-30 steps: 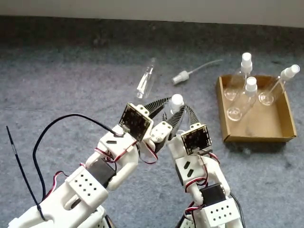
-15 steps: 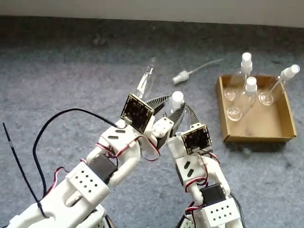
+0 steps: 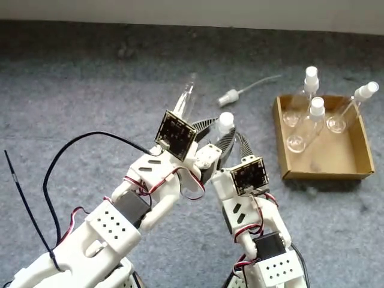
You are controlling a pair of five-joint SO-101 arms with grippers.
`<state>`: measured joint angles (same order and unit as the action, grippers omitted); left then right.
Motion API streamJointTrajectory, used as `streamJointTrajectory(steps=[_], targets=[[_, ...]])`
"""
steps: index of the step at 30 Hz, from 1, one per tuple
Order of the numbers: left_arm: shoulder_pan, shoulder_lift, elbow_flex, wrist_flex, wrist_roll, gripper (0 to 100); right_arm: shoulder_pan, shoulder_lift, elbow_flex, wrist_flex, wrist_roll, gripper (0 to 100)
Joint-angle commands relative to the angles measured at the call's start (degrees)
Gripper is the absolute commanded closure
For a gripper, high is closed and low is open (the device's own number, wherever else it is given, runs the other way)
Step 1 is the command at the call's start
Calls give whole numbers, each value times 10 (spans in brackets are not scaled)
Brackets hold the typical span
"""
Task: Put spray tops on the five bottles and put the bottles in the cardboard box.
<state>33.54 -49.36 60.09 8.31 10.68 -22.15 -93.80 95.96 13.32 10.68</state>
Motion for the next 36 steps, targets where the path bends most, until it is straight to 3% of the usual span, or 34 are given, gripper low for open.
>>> streamJointTrajectory(steps=[1, 15, 23, 29, 36], targets=[[-15, -1, -48, 21, 70, 992, -6, -7, 86, -4, -2, 886], [-11, -1, -44, 64, 72, 992, -5, -8, 86, -43, -1, 886], [-11, 2, -43, 136, 70, 992, 19, -8, 86, -54, -1, 886], [-11, 3, -43, 136, 70, 990, 17, -7, 86, -53, -1, 886], [-11, 3, -43, 139, 69, 806, 18, -7, 86, -51, -1, 886]])
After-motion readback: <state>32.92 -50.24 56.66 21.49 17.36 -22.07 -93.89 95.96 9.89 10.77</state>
